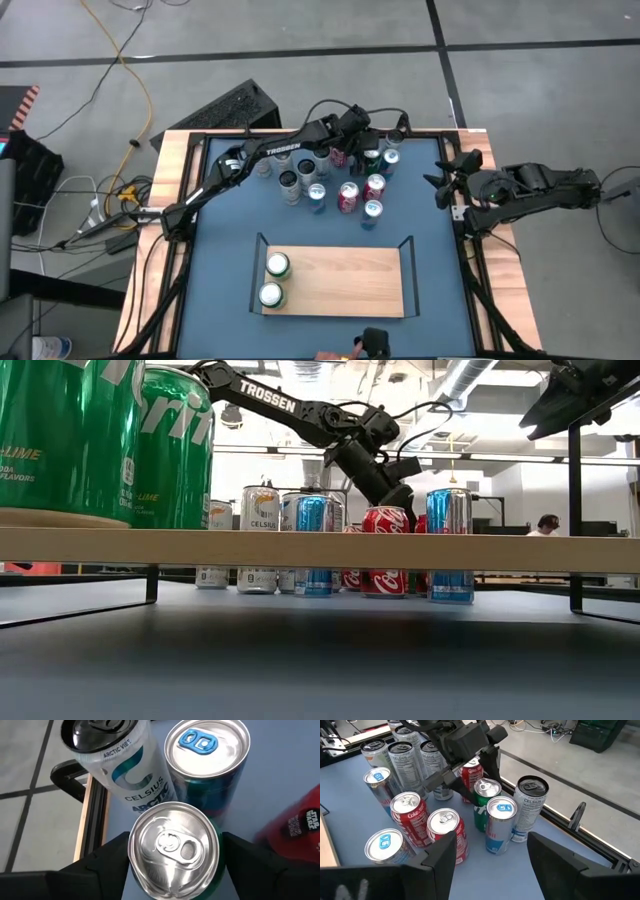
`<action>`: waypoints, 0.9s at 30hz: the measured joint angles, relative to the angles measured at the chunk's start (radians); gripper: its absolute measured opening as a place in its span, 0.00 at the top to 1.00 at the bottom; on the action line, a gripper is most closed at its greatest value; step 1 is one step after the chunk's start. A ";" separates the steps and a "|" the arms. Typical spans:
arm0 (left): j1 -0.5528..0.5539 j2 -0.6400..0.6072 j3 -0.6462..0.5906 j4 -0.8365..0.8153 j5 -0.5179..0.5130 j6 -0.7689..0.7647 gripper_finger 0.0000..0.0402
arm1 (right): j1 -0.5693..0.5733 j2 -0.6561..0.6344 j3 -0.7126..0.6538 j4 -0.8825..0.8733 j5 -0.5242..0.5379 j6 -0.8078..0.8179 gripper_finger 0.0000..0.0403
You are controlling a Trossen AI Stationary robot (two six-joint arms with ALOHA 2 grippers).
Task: Place canned beverage on shelf
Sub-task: Put the green soda can on the shelf aligned with the other green soda cans
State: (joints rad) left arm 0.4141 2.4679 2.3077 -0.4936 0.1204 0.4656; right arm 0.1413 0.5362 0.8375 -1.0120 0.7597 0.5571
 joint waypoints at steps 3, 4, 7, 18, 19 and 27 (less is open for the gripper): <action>-0.001 -0.010 0.001 -0.016 -0.005 -0.015 0.35 | 0.000 0.000 0.000 -0.003 0.000 0.000 0.39; -0.001 -0.010 0.015 -0.035 -0.006 -0.016 0.35 | 0.000 0.000 0.000 -0.004 0.000 0.000 0.39; -0.001 -0.016 0.047 -0.079 -0.029 -0.010 0.35 | 0.000 0.000 0.000 -0.005 0.000 0.001 0.39; -0.036 -0.094 0.046 -0.105 -0.061 -0.020 0.35 | 0.000 0.000 0.000 -0.014 0.000 -0.004 0.39; -0.039 -0.108 0.046 -0.109 -0.061 -0.021 0.35 | 0.000 0.000 0.000 -0.016 0.000 -0.004 0.39; -0.062 -0.299 0.049 -0.187 -0.070 -0.033 0.35 | 0.000 0.000 0.000 -0.020 0.000 -0.005 0.39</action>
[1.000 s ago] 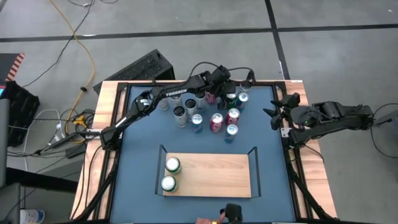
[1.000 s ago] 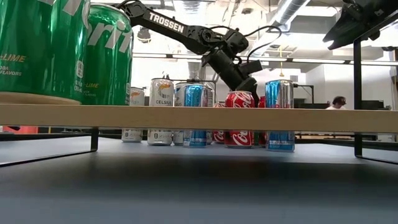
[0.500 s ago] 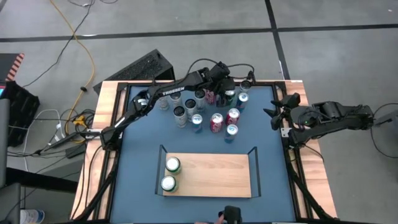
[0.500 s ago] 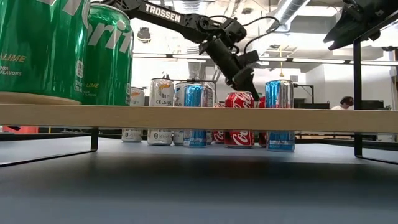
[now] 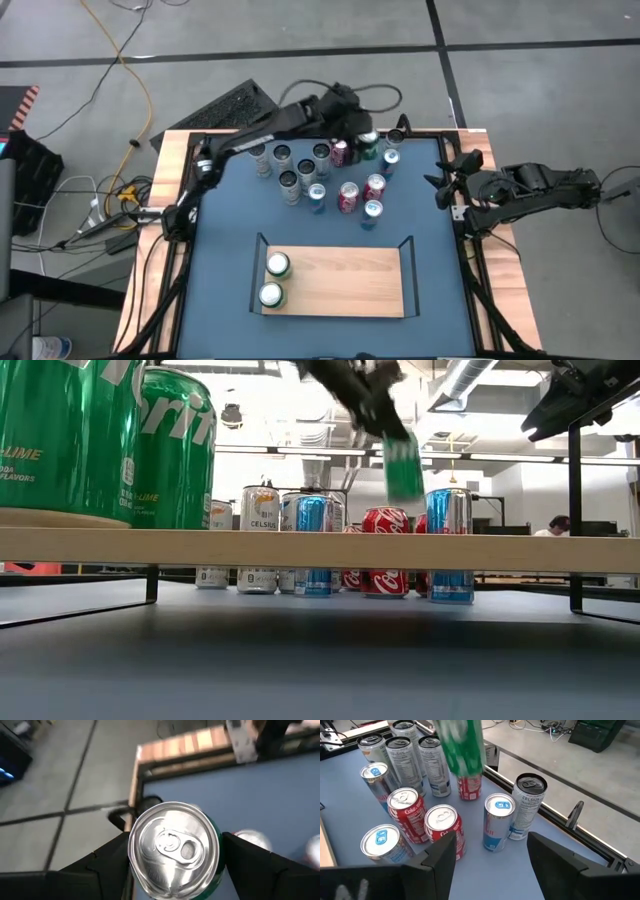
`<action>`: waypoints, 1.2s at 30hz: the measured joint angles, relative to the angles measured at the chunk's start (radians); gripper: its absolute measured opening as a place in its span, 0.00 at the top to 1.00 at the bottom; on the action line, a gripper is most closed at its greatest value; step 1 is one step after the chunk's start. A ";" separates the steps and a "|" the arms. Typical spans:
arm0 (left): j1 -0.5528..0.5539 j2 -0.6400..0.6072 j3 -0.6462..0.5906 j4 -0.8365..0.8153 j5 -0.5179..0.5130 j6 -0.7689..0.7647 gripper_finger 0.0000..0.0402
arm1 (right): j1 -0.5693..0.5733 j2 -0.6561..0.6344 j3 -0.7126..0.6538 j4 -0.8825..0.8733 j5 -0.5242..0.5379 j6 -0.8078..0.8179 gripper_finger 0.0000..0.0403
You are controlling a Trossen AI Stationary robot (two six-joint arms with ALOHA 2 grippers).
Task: Place canned beverage on shelf
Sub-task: Put the green soda can on the shelf aligned with the other green soda cans
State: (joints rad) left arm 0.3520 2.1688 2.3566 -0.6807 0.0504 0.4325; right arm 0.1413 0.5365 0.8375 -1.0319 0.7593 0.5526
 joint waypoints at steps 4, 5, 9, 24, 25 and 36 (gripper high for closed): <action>-0.034 -0.111 0.000 -0.103 -0.020 -0.013 0.35 | 0.000 0.000 0.000 -0.008 0.000 0.000 0.39; -0.047 -0.137 0.000 -0.131 -0.023 -0.023 0.35 | 0.000 0.000 0.000 -0.008 0.000 0.000 0.39; -0.123 -0.254 0.000 -0.245 -0.034 -0.062 0.35 | 0.000 0.000 0.000 -0.008 0.000 -0.003 0.39; -0.453 -0.435 -0.183 -0.413 -0.265 -0.384 0.34 | 0.000 0.000 0.000 -0.008 0.000 -0.004 0.39; -0.468 -0.450 -0.242 -0.373 -0.275 -0.410 0.34 | 0.000 0.000 0.000 -0.009 0.000 -0.005 0.39; -0.499 -0.836 -0.970 0.044 -0.436 -0.604 0.33 | 0.000 0.000 0.000 -0.009 0.000 -0.013 0.39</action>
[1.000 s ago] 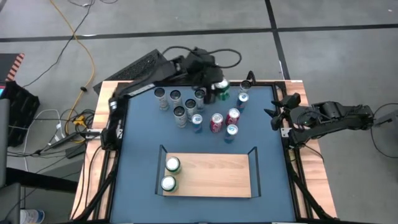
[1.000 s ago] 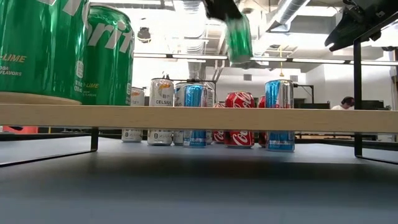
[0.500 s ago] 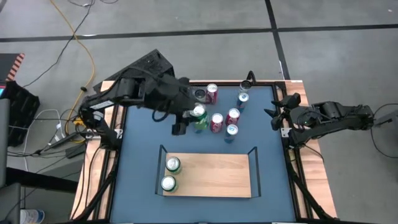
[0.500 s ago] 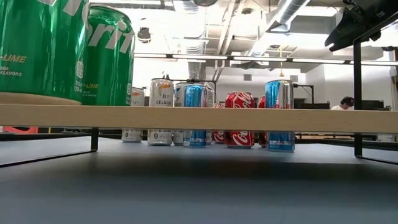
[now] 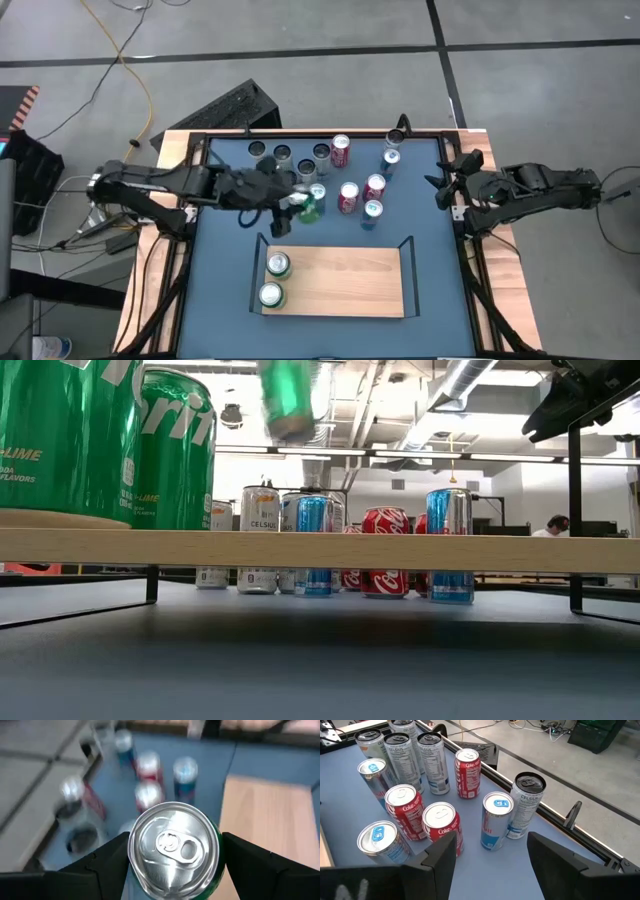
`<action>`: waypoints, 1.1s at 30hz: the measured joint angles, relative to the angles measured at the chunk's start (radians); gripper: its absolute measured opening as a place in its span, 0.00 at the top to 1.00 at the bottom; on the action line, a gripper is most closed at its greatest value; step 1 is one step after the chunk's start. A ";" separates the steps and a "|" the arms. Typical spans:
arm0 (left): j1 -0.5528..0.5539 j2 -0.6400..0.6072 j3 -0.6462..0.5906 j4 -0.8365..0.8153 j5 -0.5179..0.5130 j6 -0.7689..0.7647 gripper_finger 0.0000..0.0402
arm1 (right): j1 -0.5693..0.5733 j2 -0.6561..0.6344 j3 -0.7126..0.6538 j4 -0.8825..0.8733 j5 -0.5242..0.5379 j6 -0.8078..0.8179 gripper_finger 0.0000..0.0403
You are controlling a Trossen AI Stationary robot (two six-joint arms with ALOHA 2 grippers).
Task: Place canned beverage on shelf
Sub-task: Put the green soda can on the shelf aligned with the other green soda cans
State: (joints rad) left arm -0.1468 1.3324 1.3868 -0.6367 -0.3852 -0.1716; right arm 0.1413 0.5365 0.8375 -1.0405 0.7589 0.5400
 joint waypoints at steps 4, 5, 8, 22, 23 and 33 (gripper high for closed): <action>-0.011 -0.044 -0.090 0.063 0.011 -0.064 0.33 | 0.000 0.000 0.000 0.000 0.000 0.002 0.39; -0.018 -0.045 -0.103 0.069 0.010 -0.067 0.33 | 0.000 0.000 0.000 0.001 0.000 0.002 0.39; -0.050 -0.017 -0.124 0.034 -0.009 -0.053 0.33 | 0.000 0.000 0.000 0.001 0.000 0.016 0.39; -0.155 0.091 -0.121 -0.093 -0.056 -0.144 0.33 | 0.000 0.000 0.000 0.002 0.000 0.021 0.39; -0.160 0.096 -0.123 -0.109 -0.056 -0.152 0.33 | 0.000 0.000 0.000 0.002 0.000 0.021 0.39; -0.179 0.095 -0.124 -0.161 -0.092 -0.182 0.33 | 0.000 0.000 0.000 0.001 0.000 0.020 0.39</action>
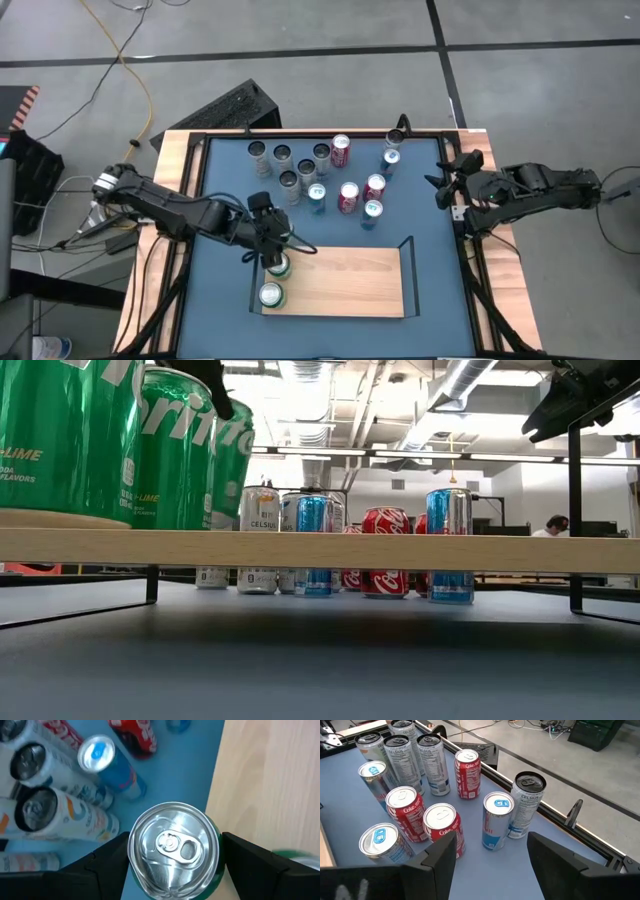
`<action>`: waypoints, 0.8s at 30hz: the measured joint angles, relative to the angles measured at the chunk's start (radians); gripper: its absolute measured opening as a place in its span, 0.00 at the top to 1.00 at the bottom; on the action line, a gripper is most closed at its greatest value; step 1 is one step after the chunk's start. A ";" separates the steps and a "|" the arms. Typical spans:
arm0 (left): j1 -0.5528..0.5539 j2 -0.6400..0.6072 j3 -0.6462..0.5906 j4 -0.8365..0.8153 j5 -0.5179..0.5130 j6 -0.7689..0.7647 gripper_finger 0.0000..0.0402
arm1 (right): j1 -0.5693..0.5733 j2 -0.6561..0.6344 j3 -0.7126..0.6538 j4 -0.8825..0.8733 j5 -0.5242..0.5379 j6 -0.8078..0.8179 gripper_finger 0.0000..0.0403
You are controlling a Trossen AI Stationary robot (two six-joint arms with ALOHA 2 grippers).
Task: Place canned beverage on shelf
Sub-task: Put the green soda can on the shelf aligned with the other green soda cans
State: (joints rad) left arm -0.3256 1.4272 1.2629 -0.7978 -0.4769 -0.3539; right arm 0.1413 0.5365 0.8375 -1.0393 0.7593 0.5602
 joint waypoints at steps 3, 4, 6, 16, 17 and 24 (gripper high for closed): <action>-0.001 -0.001 -0.019 0.014 -0.003 -0.020 0.33 | 0.000 0.000 0.000 0.000 0.000 -0.004 0.39; -0.001 -0.001 -0.029 0.010 -0.001 -0.025 0.33 | 0.000 0.000 0.000 -0.001 0.000 -0.008 0.39; -0.002 0.000 -0.052 0.022 0.016 -0.033 0.33 | 0.000 0.000 0.000 -0.001 0.000 -0.009 0.39; -0.004 -0.002 -0.074 0.050 0.047 -0.050 0.33 | 0.000 0.000 0.000 -0.001 0.000 -0.010 0.39; -0.004 -0.002 -0.074 0.051 0.053 -0.051 0.33 | 0.000 0.000 0.000 -0.001 0.000 -0.011 0.39; -0.008 -0.003 -0.074 0.044 0.077 -0.052 0.33 | 0.000 0.000 0.000 -0.001 0.000 -0.010 0.39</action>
State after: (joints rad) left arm -0.3336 1.4246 1.1889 -0.7533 -0.4002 -0.4057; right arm 0.1413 0.5365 0.8375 -1.0406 0.7594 0.5499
